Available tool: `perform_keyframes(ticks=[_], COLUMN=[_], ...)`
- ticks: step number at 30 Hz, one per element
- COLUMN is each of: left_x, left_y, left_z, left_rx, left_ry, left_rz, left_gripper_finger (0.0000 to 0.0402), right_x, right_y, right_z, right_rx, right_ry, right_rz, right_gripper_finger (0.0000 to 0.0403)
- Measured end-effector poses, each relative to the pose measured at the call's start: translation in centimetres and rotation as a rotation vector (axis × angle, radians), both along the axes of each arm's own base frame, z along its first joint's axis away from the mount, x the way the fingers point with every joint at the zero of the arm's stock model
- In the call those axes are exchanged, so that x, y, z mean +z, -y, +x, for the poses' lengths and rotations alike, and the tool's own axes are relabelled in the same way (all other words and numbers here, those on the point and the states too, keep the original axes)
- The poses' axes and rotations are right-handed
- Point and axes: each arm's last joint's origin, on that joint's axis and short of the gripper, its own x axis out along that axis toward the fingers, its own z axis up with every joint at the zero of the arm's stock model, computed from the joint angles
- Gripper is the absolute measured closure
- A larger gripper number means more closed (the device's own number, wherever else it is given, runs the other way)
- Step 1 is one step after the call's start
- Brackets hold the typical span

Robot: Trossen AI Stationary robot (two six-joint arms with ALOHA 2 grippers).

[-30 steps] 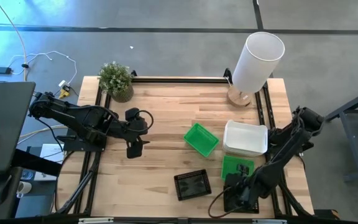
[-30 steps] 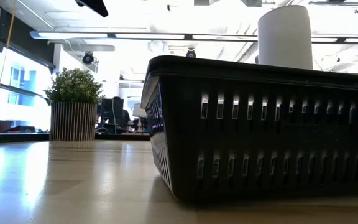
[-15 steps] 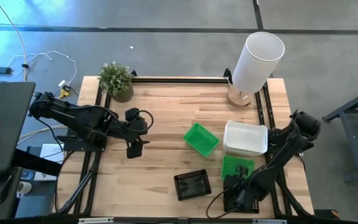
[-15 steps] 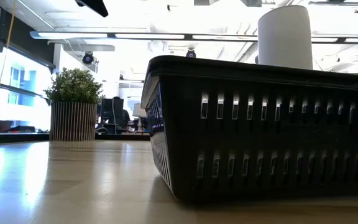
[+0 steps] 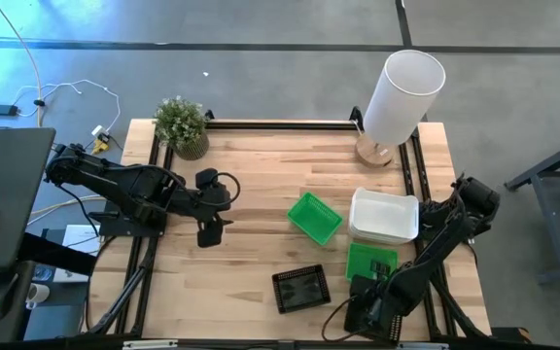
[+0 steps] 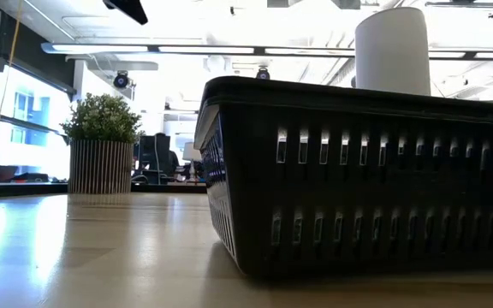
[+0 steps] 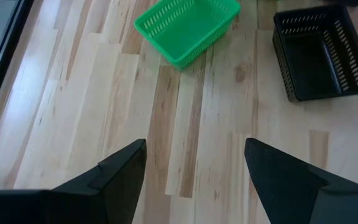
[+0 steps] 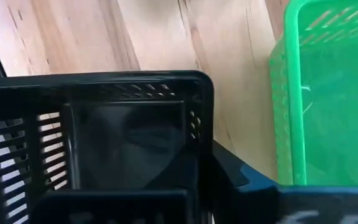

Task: Stack baskets by color
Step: Stack the right black bin on the black bins

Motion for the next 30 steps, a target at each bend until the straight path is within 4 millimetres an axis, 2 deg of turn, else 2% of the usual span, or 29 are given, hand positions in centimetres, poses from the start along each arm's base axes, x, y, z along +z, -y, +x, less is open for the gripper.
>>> perform_keyframes(ticks=[4, 8, 16, 24, 30], left_x=[-0.1, -0.7, -4.8, -7.8, -10.0], left_y=[0.0, 0.3, 0.8, 1.7, 1.9], left_z=[-0.2, -0.2, -0.6, -0.6, -1.1], left_rx=[-0.032, -0.053, -0.022, 0.008, 0.053], left_ry=[-0.032, -0.045, -0.145, -0.135, -0.168], left_rz=[0.012, 0.0, -0.02, -0.096, -0.141], left_gripper_finger=[0.0142, 0.0143, 0.0142, 0.0142, 0.0142], right_x=[0.1, 1.4, 5.9, 10.6, 12.9], right_y=[0.0, -0.5, -0.4, 1.2, 3.3], right_z=[0.0, 0.5, 1.8, 4.4, 6.9], right_rx=[-0.025, -0.031, -0.03, 0.058, 0.176], right_ry=[-0.007, 0.012, 0.026, 0.09, 0.143], right_rz=[0.01, 0.014, -0.074, -0.156, -0.19], right_gripper_finger=[0.0395, 0.0399, 0.0402, 0.0402, 0.0402])
